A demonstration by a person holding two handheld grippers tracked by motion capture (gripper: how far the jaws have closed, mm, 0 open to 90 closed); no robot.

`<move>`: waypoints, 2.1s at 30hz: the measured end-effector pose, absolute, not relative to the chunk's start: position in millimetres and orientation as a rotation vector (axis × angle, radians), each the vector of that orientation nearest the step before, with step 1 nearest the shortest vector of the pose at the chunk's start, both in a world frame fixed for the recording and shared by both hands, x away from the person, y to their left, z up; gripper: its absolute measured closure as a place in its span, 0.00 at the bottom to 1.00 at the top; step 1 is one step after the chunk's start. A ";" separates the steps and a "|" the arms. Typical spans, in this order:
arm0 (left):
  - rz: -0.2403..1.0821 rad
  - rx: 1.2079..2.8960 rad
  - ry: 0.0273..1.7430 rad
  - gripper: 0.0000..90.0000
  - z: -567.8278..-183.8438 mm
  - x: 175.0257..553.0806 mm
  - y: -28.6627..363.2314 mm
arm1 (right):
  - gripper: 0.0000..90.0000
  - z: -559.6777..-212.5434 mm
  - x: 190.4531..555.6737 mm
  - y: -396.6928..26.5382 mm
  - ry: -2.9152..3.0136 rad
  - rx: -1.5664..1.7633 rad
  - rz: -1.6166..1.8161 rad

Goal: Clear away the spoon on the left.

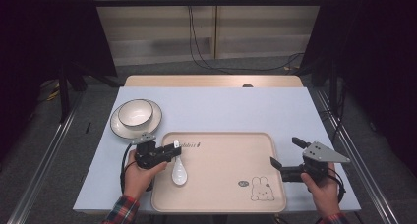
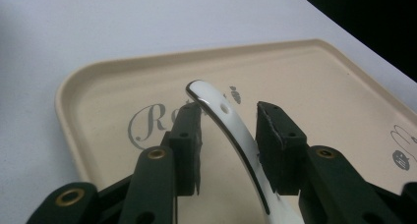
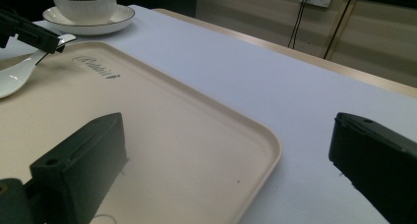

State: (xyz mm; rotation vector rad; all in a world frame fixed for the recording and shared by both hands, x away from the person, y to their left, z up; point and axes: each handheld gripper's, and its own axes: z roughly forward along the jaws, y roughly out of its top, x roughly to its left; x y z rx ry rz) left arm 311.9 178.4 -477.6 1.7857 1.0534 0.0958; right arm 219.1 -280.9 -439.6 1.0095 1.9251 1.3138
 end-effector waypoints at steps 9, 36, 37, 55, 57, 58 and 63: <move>0.111 1.793 1.050 0.68 -477.1 311.5 178.2 | 0.01 -439.7 219.0 -280.6 1.926 1.010 1.309; 0.172 1.800 1.005 0.60 -471.9 310.7 179.9 | 0.01 -440.5 219.3 -279.5 1.942 1.001 1.303; 0.186 1.798 1.000 0.59 -470.1 310.1 181.0 | 0.01 -440.4 219.3 -279.7 1.946 0.998 1.303; 0.317 1.767 0.896 0.43 -447.7 298.0 197.1 | 0.00 -439.6 219.0 -281.8 1.936 1.012 1.307; 0.335 1.758 0.894 0.42 -445.9 297.0 198.0 | 0.00 -439.5 218.7 -282.1 1.939 1.014 1.309; 0.342 1.762 0.890 0.40 -444.9 296.7 198.8 | 0.00 -439.3 218.6 -282.5 1.937 1.017 1.309; 0.361 1.759 0.872 0.35 -441.3 295.4 202.5 | 0.00 -439.0 218.7 -284.0 1.945 1.015 1.318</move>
